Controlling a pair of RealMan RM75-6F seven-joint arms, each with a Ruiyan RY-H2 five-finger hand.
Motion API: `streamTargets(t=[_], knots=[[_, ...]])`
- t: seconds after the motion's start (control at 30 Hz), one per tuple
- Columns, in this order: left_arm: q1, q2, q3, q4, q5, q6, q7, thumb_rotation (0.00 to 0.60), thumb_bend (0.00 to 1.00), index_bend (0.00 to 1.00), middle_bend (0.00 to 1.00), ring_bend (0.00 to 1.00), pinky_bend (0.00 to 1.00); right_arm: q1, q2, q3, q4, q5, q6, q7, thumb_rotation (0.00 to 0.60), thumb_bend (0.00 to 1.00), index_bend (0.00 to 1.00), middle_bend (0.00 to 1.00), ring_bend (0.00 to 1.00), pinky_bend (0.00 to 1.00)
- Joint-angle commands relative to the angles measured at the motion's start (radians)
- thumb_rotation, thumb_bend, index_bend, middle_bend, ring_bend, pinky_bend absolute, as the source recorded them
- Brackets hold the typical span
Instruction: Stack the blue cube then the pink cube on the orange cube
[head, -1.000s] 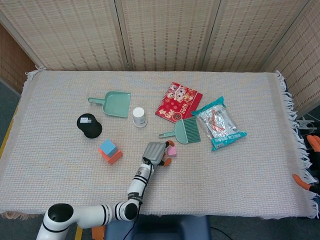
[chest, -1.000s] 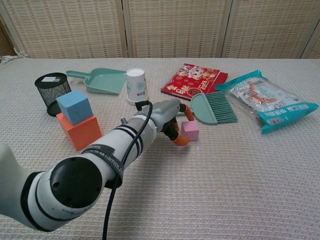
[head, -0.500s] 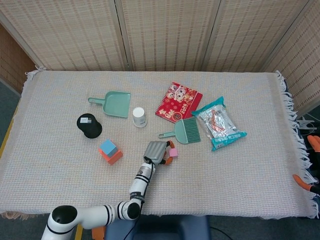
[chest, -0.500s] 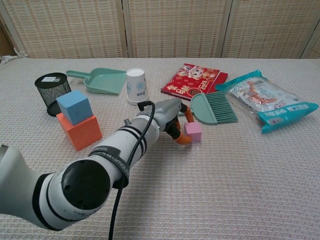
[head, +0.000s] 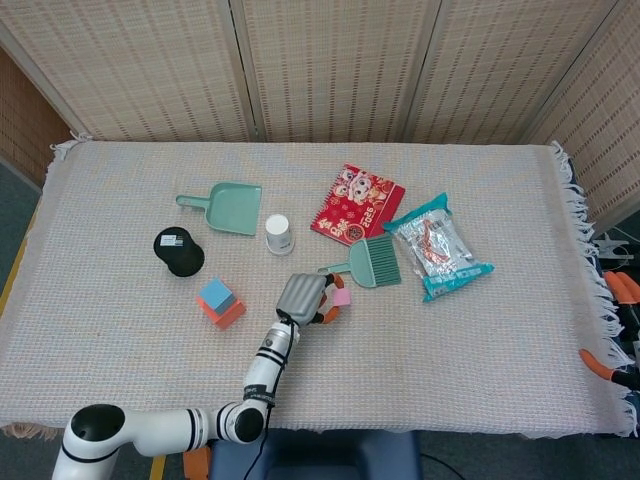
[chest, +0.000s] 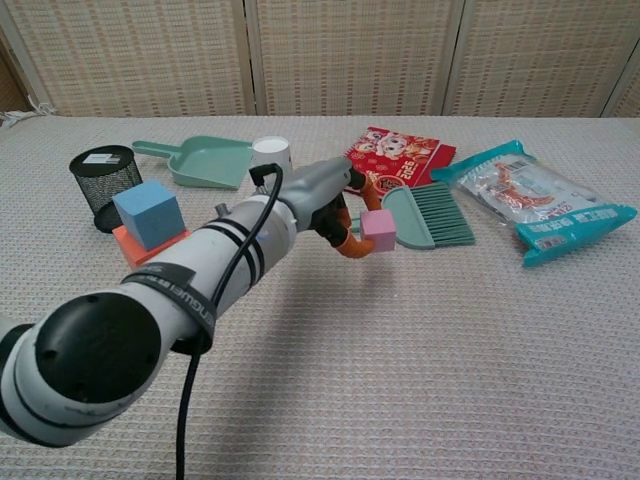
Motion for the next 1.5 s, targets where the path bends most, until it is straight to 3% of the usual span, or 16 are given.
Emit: streamTargets(t=[0.03,0.33,0.57,0.73,1.0,1.2,1.5], knots=[[0.042,0.12,0.0,-0.177,-0.014,0.081,0.107,0.6,0.35,0.49,1.0,1.0,1.0,0.006,-0.005,-0.001,-0.004,0.002,-0.012,-0.015,0.6,0.09,0.0,0.0,0.0,0.0],[0.101,0.307,0.019,-0.427,-0.071,0.221,0.285,0.6,0.35,0.49,1.0,1.0,1.0,0.007,-0.008,-0.003,-0.019,0.003,-0.015,-0.041,0.6,0.09,0.0,0.0,0.0,0.0],[0.186,0.47,0.042,-0.595,-0.136,0.239,0.249,0.6,0.35,0.49,1.0,1.0,1.0,0.012,-0.018,-0.005,-0.022,0.007,-0.026,-0.066,0.6,0.09,0.0,0.0,0.0,0.0],[0.218,0.56,0.069,-0.649,-0.161,0.22,0.223,0.6,0.35,0.49,1.0,1.0,1.0,0.02,-0.026,-0.005,-0.031,0.017,-0.044,-0.095,0.6,0.09,0.0,0.0,0.0,0.0],[0.232,0.57,0.081,-0.668,-0.183,0.314,0.238,0.6,0.35,0.5,1.0,1.0,1.0,0.024,-0.031,-0.004,-0.034,0.025,-0.052,-0.116,0.6,0.09,0.0,0.0,0.0,0.0],[0.234,0.577,0.053,-0.724,-0.259,0.405,0.273,0.6,0.35,0.52,1.0,1.0,1.0,0.028,-0.029,-0.004,-0.032,0.026,-0.059,-0.111,0.6,0.09,0.0,0.0,0.0,0.0],[0.242,0.59,0.053,-0.752,-0.318,0.429,0.268,0.6,0.35,0.52,1.0,1.0,1.0,0.027,-0.025,-0.006,-0.035,0.028,-0.059,-0.106,0.6,0.09,0.0,0.0,0.0,0.0]])
